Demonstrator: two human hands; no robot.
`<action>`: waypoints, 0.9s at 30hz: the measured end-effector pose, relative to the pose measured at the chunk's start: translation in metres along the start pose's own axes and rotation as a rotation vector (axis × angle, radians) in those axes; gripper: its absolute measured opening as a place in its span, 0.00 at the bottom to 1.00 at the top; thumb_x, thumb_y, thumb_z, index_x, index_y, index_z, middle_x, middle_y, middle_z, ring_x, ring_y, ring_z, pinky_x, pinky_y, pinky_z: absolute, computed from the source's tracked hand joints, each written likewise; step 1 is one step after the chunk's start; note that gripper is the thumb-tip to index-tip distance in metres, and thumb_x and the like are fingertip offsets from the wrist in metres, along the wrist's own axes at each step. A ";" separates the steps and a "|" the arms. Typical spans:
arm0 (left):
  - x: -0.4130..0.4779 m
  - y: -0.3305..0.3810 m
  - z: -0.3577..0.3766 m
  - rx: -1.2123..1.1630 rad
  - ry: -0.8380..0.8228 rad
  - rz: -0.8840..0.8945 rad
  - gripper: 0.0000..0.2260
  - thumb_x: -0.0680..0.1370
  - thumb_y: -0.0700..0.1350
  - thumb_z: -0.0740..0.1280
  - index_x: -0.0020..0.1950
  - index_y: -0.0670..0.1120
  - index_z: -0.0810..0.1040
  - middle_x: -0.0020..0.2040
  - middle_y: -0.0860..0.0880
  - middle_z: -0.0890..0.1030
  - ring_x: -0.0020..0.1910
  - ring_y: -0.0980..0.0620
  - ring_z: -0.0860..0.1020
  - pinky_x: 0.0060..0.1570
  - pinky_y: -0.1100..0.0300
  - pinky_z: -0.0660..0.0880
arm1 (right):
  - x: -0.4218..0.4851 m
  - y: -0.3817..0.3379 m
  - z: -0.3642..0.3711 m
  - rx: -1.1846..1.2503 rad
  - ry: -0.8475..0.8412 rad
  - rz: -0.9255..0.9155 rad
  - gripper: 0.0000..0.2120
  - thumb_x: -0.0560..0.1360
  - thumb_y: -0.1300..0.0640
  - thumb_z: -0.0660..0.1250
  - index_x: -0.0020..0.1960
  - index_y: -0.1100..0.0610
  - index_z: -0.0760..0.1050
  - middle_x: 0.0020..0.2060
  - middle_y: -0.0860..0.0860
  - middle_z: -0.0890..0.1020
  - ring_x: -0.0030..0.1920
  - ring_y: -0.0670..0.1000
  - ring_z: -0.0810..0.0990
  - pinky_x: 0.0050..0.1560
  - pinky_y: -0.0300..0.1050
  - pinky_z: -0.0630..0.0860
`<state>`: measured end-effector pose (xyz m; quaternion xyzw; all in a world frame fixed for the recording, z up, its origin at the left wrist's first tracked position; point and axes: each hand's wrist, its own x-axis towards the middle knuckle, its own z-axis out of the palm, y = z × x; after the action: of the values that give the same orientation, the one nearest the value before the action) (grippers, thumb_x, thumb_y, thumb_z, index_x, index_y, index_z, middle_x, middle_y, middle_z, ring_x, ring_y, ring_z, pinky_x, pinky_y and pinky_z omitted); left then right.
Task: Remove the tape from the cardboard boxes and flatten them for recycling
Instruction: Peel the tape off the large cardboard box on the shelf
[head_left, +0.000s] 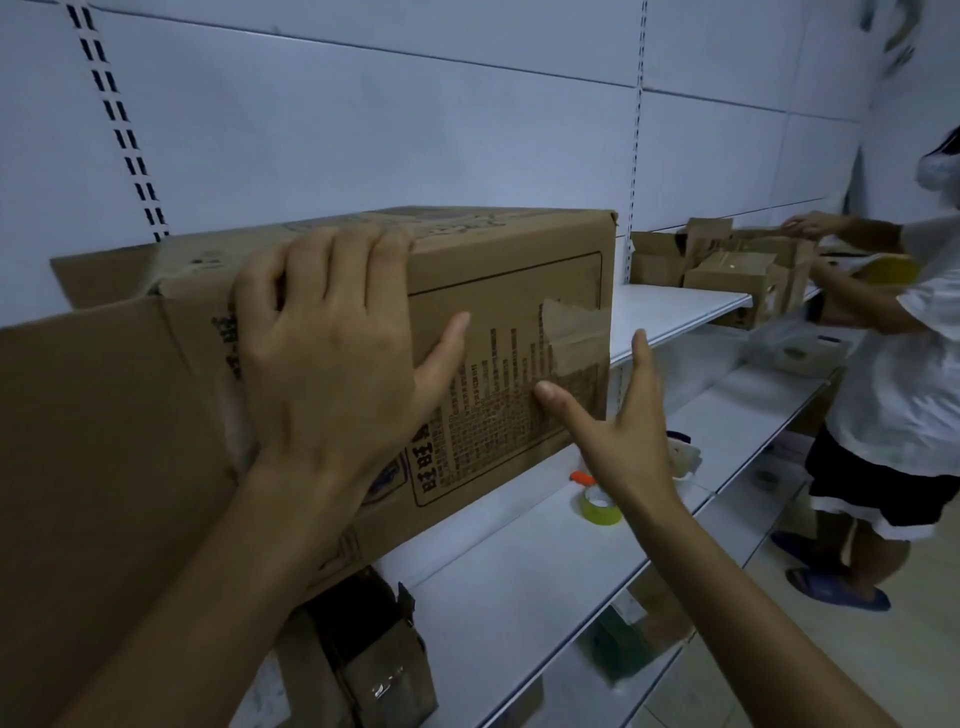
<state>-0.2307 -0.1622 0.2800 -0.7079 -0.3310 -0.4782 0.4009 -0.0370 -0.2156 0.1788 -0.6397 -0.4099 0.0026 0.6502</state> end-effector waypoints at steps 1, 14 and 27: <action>-0.001 0.000 0.000 -0.009 0.019 -0.002 0.24 0.79 0.61 0.57 0.62 0.42 0.74 0.55 0.43 0.79 0.54 0.41 0.75 0.56 0.49 0.60 | 0.006 0.004 -0.003 0.101 -0.077 0.029 0.52 0.61 0.30 0.69 0.76 0.44 0.48 0.75 0.45 0.58 0.71 0.43 0.59 0.64 0.40 0.60; -0.113 0.071 0.007 -0.097 0.034 -0.650 0.35 0.76 0.57 0.64 0.76 0.41 0.58 0.77 0.36 0.50 0.77 0.40 0.48 0.74 0.43 0.46 | 0.066 0.028 -0.010 0.385 -0.431 -0.132 0.36 0.62 0.40 0.76 0.63 0.34 0.62 0.58 0.33 0.73 0.59 0.38 0.74 0.57 0.41 0.76; -0.010 0.082 -0.030 0.157 -0.068 -0.421 0.36 0.76 0.70 0.49 0.77 0.49 0.59 0.78 0.43 0.55 0.77 0.44 0.52 0.73 0.40 0.47 | 0.089 -0.059 -0.041 0.531 -0.410 -0.194 0.40 0.59 0.30 0.72 0.66 0.41 0.66 0.59 0.41 0.76 0.59 0.45 0.76 0.58 0.55 0.76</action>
<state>-0.1765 -0.2271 0.2563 -0.6055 -0.5209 -0.4999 0.3349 0.0131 -0.2135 0.2817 -0.3924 -0.5758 0.1759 0.6954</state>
